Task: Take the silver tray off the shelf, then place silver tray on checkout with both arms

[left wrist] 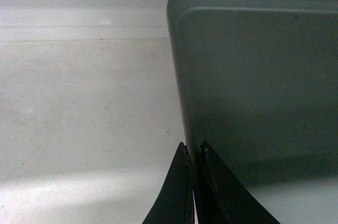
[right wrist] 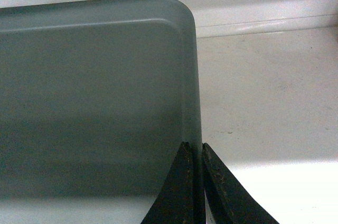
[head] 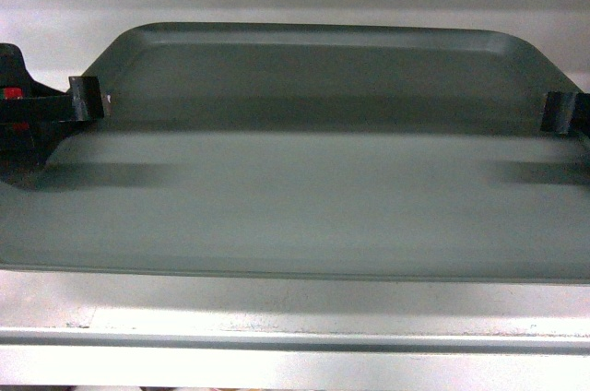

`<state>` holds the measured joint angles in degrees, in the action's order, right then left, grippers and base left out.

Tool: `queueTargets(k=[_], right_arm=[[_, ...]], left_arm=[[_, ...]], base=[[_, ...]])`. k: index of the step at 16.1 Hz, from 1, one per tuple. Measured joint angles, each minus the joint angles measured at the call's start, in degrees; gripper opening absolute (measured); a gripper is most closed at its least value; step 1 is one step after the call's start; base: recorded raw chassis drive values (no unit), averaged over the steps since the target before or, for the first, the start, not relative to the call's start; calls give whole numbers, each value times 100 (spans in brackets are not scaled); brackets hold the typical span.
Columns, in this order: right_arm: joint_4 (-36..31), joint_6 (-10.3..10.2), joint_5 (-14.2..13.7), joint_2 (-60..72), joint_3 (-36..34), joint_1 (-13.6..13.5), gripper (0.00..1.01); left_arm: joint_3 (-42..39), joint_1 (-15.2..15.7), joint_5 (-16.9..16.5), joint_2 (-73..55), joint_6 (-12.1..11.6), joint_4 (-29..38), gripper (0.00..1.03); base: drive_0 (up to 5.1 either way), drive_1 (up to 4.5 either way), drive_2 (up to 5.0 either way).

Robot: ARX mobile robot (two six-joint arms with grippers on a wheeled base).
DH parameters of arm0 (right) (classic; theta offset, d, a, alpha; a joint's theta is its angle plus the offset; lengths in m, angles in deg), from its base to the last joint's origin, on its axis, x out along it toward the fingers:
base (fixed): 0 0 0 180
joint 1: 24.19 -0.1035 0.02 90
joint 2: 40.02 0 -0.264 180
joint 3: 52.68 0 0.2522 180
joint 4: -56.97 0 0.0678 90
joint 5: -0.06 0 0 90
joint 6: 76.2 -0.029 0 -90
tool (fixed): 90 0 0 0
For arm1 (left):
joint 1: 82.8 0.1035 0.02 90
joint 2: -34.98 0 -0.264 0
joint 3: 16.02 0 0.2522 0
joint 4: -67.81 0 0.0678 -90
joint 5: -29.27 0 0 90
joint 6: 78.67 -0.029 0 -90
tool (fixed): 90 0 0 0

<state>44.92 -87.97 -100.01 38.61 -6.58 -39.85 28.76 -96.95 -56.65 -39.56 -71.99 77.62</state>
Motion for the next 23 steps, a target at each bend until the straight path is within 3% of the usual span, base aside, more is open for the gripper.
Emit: queueTargets(k=[11,23], right_arm=[[1237,94,94,157,417,37,2],[1187,92,157,201,417,72,2]], left_arm=[[186,-33,50,-94,72,-817,3],[186,-33,63,-116,74,-723,3]], base=[[0,0,0],[0,0,0]])
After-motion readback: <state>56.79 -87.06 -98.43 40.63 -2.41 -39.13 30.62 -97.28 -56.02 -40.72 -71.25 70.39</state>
